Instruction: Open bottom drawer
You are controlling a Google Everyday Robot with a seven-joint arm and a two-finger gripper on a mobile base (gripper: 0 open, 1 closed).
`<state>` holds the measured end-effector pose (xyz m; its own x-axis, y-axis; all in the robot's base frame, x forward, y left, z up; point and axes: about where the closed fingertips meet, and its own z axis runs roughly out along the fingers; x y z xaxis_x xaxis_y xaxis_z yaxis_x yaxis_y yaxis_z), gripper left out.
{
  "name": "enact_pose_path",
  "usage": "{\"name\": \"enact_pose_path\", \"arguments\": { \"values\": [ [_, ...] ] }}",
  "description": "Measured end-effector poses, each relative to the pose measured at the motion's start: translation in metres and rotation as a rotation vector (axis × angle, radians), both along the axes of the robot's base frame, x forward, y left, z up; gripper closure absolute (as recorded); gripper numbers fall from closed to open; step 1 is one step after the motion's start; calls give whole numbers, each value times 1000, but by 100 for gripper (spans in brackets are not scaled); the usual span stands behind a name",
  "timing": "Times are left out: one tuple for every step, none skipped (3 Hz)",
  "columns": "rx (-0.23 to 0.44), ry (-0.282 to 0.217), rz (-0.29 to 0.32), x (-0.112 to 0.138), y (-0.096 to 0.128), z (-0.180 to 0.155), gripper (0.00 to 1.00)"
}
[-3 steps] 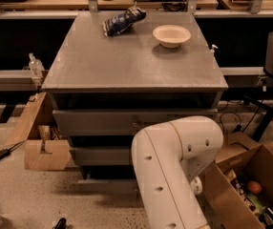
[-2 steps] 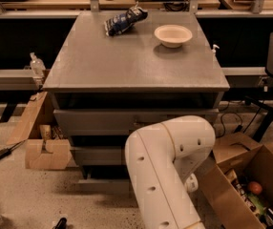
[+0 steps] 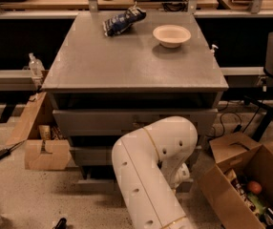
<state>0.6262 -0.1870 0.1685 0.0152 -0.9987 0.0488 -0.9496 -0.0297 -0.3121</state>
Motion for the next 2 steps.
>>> {"name": "enact_pose_path", "arguments": {
  "values": [
    [-2, 6, -1, 0, 0, 0, 0],
    [44, 11, 8, -6, 7, -4, 15]
  ]
}}
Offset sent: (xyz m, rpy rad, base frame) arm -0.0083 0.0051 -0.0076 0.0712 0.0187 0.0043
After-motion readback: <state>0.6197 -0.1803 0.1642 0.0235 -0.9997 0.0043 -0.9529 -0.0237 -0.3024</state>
